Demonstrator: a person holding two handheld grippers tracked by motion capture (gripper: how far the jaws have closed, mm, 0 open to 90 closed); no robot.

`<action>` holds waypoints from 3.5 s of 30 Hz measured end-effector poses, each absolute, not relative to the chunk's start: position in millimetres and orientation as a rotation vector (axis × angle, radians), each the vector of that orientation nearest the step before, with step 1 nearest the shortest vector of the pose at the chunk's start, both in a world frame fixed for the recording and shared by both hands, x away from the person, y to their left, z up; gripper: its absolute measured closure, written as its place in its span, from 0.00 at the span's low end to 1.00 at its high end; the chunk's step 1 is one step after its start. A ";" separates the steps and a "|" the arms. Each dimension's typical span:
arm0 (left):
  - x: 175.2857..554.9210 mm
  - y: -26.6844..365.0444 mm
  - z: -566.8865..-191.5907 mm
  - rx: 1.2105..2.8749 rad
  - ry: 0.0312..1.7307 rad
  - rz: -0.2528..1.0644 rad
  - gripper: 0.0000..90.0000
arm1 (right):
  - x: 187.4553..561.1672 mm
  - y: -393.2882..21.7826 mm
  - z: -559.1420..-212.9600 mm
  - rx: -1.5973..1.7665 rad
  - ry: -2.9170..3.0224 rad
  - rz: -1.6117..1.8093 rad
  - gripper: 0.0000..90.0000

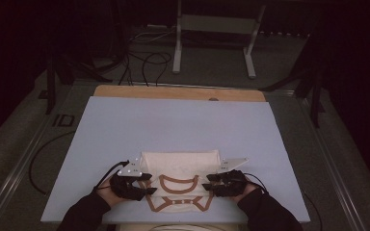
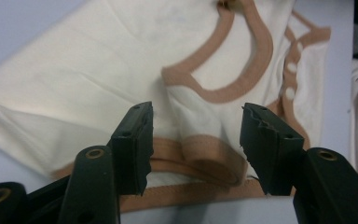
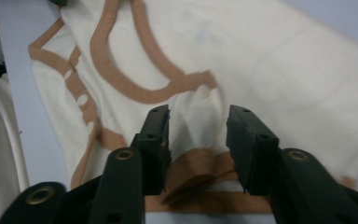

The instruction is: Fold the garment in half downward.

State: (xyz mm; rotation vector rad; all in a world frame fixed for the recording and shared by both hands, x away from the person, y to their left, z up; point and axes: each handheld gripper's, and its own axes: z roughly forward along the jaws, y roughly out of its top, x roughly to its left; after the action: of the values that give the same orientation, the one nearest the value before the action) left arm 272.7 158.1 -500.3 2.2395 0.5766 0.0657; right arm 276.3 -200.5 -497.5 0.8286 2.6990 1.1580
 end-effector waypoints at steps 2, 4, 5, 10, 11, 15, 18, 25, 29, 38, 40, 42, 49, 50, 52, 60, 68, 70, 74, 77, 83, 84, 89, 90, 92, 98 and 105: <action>276.2 158.3 -495.8 2.237 0.581 0.053 0.48 | 280.8 -201.1 -491.0 0.831 2.691 1.156 0.62; 281.3 156.8 -494.2 2.231 0.603 0.017 0.49 | 284.8 -199.6 -486.1 0.827 2.678 1.160 0.62; 283.5 155.6 -494.3 2.233 0.612 0.009 0.50 | 287.2 -198.1 -484.8 0.825 2.681 1.154 0.63; 290.2 146.2 -499.3 2.267 0.604 -0.006 0.57 | 297.1 -187.5 -486.6 0.811 2.707 1.123 0.67; 291.8 144.2 -500.5 2.271 0.607 -0.009 0.61 | 298.8 -184.5 -488.2 0.809 2.719 1.113 0.68; 297.0 137.0 -504.0 2.301 0.618 -0.008 0.67 | 303.7 -177.2 -494.8 0.803 2.761 1.096 0.69; 302.3 135.4 -507.4 2.318 0.630 -0.016 0.74 | 307.4 -174.0 -500.1 0.785 2.782 1.076 0.72; 304.2 132.1 -513.5 2.326 0.633 -0.032 0.85 | 307.9 -167.2 -507.2 0.764 2.860 1.021 0.79; 305.7 132.6 -514.2 2.322 0.642 -0.048 0.88 | 307.4 -166.8 -508.8 0.766 2.877 1.039 0.87; 304.4 132.8 -512.2 2.314 0.630 -0.054 0.98 | 304.7 -167.9 -500.9 0.749 2.832 1.063 1.00; 304.4 133.9 -511.1 2.306 0.630 -0.055 0.99 | 303.6 -168.7 -497.6 0.755 2.819 1.039 1.00; 303.5 134.6 -509.8 2.307 0.626 -0.049 0.99 | 303.6 -169.6 -496.3 0.759 2.828 1.043 1.00; 294.2 136.3 -498.0 2.290 0.594 -0.032 0.99 | 293.9 -167.8 -488.5 0.729 2.814 1.067 1.00; 292.0 136.7 -495.9 2.286 0.587 -0.023 0.99 | 292.8 -169.2 -486.0 0.701 2.815 1.074 1.00; 288.8 138.0 -492.3 2.286 0.578 -0.023 0.99 | 287.9 -170.5 -480.0 0.718 2.806 1.097 1.00; 268.1 140.9 -476.3 2.260 0.468 0.005 0.99 | 267.5 -176.2 -463.3 0.627 2.757 1.154 1.00; 248.7 137.3 -472.0 2.283 0.376 -0.005 0.98 | 245.0 -178.1 -462.0 0.643 2.770 1.173 1.00; 243.9 137.3 -472.9 2.288 0.363 -0.012 0.98 | 240.7 -178.9 -465.6 0.633 2.784 1.168 1.00; 234.7 138.4 -476.2 2.296 0.330 -0.028 0.98 | 235.1 -180.8 -474.4 0.629 2.822 1.181 1.00; 229.1 138.5 -479.8 2.323 0.309 -0.042 0.98 | 231.5 -181.9 -479.1 0.632 2.838 1.183 1.00; 222.3 136.3 -490.0 2.356 0.288 -0.089 0.97 | 226.9 -183.6 -486.2 0.628 2.883 1.191 1.00; 222.1 135.8 -491.2 2.359 0.288 -0.101 0.97 | 225.9 -183.2 -487.6 0.621 2.895 1.185 1.00; 220.4 133.1 -497.0 2.392 0.262 -0.133 0.95 | 223.1 -182.3 -490.8 0.615 2.934 1.192 0.98; 220.4 133.1 -497.0 2.392 0.262 -0.133 0.95 | 223.1 -182.3 -490.8 0.615 2.934 1.192 0.98; 219.2 132.5 -497.2 2.390 0.248 -0.143 0.93 | 222.9 -183.8 -489.1 0.611 2.928 1.206 0.92; 221.1 133.9 -489.8 2.334 0.272 -0.059 0.62 | 225.6 -187.1 -480.3 0.609 2.862 1.250 0.68; 233.4 136.7 -482.8 2.263 0.337 -0.070 0.30 | 234.2 -189.5 -474.6 0.654 2.800 1.294 0.34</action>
State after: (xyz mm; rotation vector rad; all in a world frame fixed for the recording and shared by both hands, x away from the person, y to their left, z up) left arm 233.4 136.7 -482.8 2.2626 0.3369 -0.0701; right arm 234.2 -189.5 -474.6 0.6539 2.7999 1.2938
